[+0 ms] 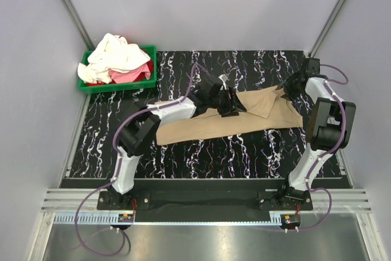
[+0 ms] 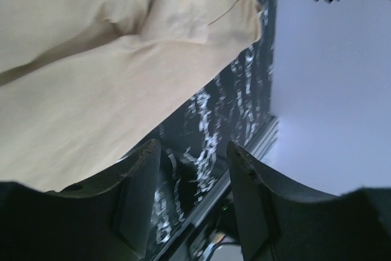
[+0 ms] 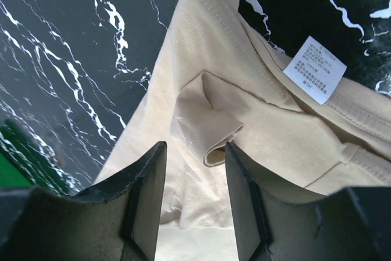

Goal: Fold and stack the t-shirts
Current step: Fold the tshirt

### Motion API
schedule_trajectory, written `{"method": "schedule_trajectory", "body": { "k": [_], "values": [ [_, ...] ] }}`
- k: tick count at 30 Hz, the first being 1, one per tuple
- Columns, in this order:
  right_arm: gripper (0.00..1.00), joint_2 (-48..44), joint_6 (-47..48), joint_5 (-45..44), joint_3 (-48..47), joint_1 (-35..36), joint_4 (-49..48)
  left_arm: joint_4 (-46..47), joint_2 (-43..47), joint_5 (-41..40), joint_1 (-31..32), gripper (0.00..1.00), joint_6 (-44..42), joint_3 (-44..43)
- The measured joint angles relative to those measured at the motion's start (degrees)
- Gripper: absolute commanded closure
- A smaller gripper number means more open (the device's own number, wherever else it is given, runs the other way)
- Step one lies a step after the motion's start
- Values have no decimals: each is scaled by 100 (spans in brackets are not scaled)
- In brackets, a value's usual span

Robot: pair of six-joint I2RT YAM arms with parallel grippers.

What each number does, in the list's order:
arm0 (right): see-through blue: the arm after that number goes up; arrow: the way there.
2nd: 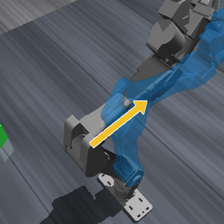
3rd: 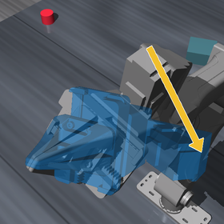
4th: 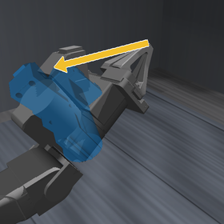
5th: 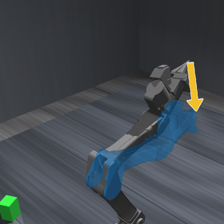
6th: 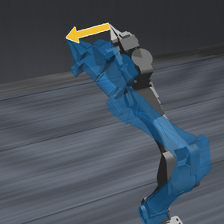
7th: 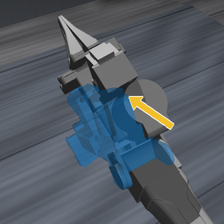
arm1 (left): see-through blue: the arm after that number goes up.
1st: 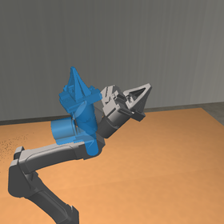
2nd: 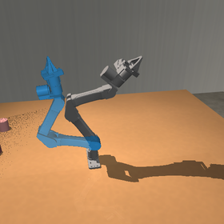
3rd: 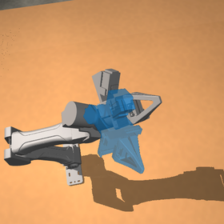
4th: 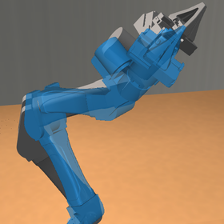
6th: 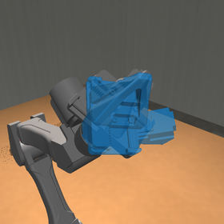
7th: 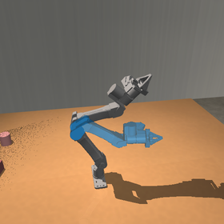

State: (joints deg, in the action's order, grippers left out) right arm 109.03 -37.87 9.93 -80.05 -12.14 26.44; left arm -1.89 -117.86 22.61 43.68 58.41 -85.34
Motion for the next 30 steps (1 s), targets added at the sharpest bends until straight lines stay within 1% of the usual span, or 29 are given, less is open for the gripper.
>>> {"method": "schedule_trajectory", "body": {
  "k": [4, 8, 10, 11, 13, 21, 30],
  "values": [
    [52, 0, -332, 26, 50, -39, -4, 601, -251, -164, 190, 49, 472, -39],
    [51, 0, -564, 76, 192, -136, -7, 824, -756, -225, 337, 49, 796, -461],
    [50, 0, -636, 76, 267, -181, -2, 887, -988, -254, 382, 50, 905, -645],
    [49, 0, -660, 76, 293, -197, 0, 901, -1082, -256, 396, 49, 949, -702],
    [49, 0, -693, 74, 310, -229, 0, 916, -1233, -269, 411, 48, 1003, -785],
    [48, 223, -715, 240, 304, -245, -4, 890, -1644, -317, 382, 48, 1045, -1130],
    [48, 487, -841, 317, 184, -245, -2, 885, -1733, -306, 267, 51, 1038, -1172]
  ]
}}
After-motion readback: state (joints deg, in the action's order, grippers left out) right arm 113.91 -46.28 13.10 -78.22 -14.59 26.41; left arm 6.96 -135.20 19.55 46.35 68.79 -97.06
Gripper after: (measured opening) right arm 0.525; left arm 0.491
